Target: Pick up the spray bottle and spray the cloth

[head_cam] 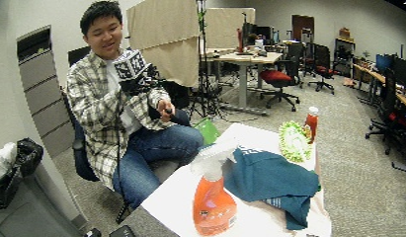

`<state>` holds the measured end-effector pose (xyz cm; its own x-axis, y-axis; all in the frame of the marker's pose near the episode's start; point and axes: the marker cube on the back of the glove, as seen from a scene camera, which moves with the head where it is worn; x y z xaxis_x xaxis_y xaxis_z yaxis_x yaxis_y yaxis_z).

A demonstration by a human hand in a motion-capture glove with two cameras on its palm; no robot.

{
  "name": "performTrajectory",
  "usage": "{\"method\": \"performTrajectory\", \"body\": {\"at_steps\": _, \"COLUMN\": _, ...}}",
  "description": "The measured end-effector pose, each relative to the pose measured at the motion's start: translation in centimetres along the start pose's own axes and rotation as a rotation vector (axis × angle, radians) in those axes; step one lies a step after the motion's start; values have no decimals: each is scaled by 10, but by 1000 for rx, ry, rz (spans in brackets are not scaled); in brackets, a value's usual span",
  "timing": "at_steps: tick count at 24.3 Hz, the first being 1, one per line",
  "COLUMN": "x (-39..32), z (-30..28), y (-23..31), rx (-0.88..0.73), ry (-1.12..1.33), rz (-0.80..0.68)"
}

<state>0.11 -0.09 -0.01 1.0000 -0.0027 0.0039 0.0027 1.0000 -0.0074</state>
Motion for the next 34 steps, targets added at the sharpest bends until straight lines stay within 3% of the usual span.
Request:
{"method": "performTrajectory", "body": {"at_steps": 13, "x": 17, "z": 0, "y": -10, "rx": 50, "ry": 7, "rz": 53}}
{"method": "performTrajectory", "body": {"at_steps": 25, "x": 143, "z": -4, "y": -90, "rx": 243, "ry": -116, "rz": 331}}
{"method": "performTrajectory", "body": {"at_steps": 34, "x": 255, "z": -4, "y": -175, "rx": 383, "ry": -294, "rz": 382}}
